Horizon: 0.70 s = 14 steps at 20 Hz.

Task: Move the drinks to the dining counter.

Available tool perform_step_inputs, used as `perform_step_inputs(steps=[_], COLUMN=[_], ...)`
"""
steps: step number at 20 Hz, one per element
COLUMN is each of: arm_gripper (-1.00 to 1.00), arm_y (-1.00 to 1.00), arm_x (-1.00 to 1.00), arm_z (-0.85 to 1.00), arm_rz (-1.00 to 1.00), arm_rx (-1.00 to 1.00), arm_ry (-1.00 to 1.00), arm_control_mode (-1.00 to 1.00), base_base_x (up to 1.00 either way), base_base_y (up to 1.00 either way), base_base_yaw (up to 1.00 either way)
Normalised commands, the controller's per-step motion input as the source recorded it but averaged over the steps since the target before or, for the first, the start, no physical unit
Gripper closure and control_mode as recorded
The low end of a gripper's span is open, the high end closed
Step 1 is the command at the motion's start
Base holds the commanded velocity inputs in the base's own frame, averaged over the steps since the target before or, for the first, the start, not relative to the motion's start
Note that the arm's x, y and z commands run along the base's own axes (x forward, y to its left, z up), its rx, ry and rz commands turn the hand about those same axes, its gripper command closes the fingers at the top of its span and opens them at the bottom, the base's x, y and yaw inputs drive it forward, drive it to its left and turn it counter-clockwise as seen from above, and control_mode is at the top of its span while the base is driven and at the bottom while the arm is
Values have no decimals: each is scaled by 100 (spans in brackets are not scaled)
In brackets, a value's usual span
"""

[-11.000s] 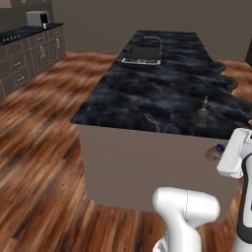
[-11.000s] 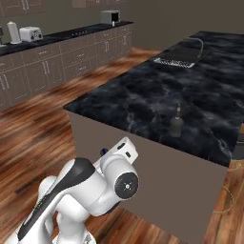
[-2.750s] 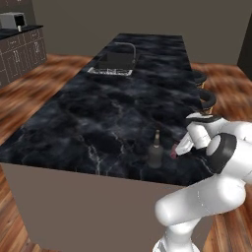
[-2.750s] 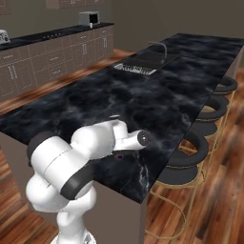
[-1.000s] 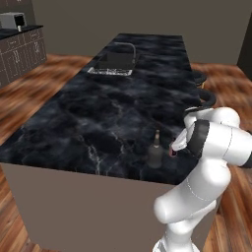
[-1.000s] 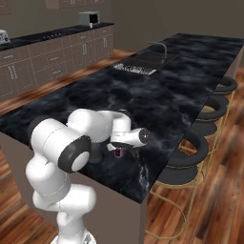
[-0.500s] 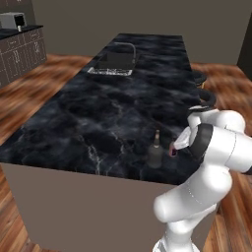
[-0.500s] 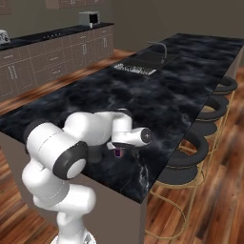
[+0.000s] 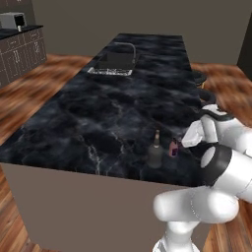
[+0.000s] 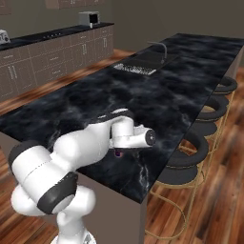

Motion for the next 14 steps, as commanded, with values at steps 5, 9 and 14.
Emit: perform_step_inputs(steps=[5, 9, 14], arm_gripper=[-100, -100, -100], arm_y=[4, 28, 56], arm_x=[-78, -74, -49], arm_z=[68, 49, 28], arm_rz=[6, 1, 0], arm_rx=[0, -5, -11], arm_ry=[-37, -40, -32], arm_control_mode=[-100, -100, -100], base_base_x=[0, 0, 0], base_base_y=[0, 0, 0], base_base_yaw=[0, 0, 0])
